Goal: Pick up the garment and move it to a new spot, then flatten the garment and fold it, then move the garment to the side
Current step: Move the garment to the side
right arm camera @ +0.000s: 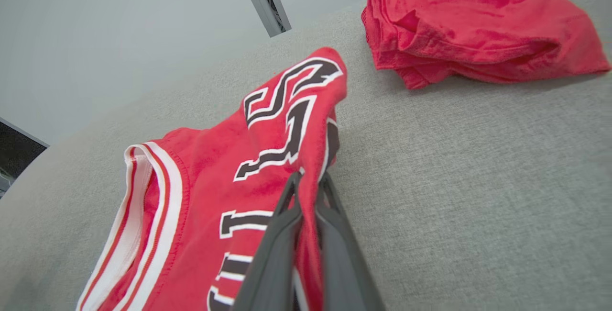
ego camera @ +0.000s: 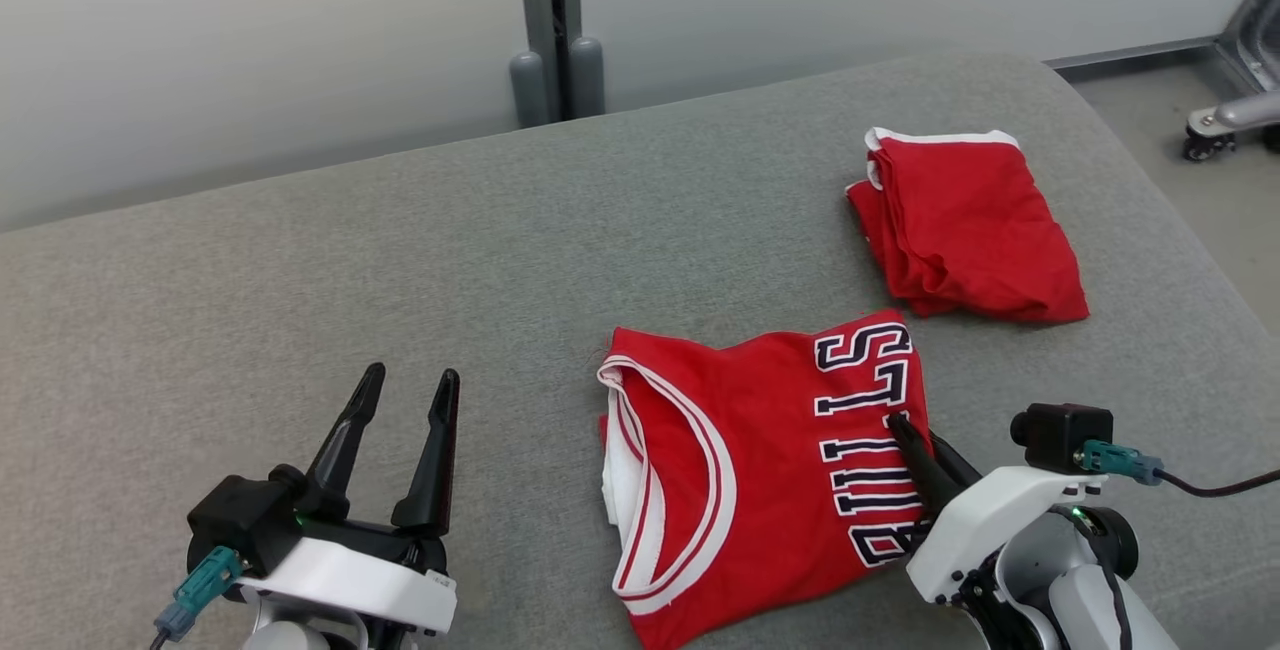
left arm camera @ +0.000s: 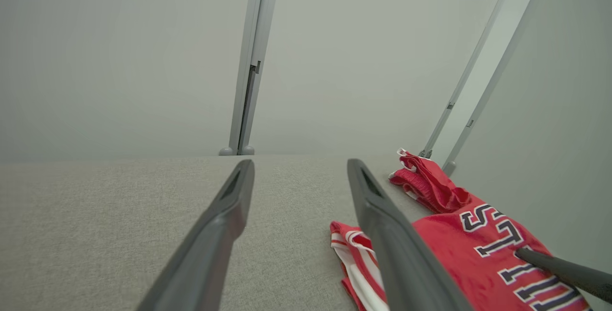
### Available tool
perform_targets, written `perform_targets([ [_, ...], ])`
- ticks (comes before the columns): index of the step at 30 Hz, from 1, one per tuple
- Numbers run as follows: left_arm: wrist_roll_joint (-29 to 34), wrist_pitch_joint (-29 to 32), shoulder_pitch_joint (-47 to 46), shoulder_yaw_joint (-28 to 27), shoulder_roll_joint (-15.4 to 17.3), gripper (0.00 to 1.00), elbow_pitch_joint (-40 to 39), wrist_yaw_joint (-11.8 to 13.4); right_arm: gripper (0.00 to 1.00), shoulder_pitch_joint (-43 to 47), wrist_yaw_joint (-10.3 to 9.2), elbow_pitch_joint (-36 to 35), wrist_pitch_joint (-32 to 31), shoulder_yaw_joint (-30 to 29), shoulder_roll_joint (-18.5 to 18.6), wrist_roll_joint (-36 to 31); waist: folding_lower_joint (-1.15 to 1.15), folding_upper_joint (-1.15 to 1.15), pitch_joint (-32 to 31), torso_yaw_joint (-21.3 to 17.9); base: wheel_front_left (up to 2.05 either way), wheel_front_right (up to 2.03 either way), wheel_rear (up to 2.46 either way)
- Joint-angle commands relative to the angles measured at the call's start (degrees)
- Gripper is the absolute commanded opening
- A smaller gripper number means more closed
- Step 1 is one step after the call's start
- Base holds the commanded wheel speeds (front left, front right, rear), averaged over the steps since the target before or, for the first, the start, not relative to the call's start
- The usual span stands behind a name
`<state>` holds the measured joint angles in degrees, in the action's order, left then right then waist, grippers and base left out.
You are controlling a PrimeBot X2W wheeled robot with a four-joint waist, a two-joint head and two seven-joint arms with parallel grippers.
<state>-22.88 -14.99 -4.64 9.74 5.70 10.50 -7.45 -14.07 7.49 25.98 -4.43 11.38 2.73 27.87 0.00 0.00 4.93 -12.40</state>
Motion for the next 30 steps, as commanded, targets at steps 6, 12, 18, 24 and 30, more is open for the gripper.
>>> perform_targets([
  [6, -0.37, -0.23, -1.17, 0.03, 0.46, 1.00, 0.11, -0.08, 0.00, -0.73, 0.01, -1.90, 0.56, 1.63, 0.32, -0.46, 0.00, 0.00, 0.81, -2.17, 0.00, 0.00, 0.00],
  [12, -0.82, -0.23, -2.17, 0.62, 1.25, 1.00, -0.04, -0.08, 0.00, -5.41, 0.01, -1.80, 0.59, 4.22, 0.83, -0.38, 0.00, 0.00, 2.24, -0.37, 0.00, 0.00, 0.00],
  [18, -1.34, -0.23, -3.47, 0.88, 2.38, 1.00, -0.51, -0.08, 0.00, -14.24, 0.01, 0.51, 0.28, 6.06, 3.64, 0.26, 0.00, 0.00, 5.71, 3.13, 0.00, 0.00, 0.00],
  [24, -2.37, -0.23, -4.70, 0.76, 4.09, 1.00, -1.38, -0.07, 0.00, -23.26, 0.01, 2.72, -0.43, 4.31, 6.85, -1.12, 0.00, 0.00, 10.19, 5.87, 0.00, 0.00, 0.00],
  [30, -3.10, -0.23, -5.82, 1.00, 5.67, 1.00, -2.11, -0.07, 0.00, -27.55, 0.01, 2.79, -2.05, 0.38, 8.82, -3.18, 0.00, 0.00, 13.27, 6.69, 0.00, 0.00, 0.00],
])
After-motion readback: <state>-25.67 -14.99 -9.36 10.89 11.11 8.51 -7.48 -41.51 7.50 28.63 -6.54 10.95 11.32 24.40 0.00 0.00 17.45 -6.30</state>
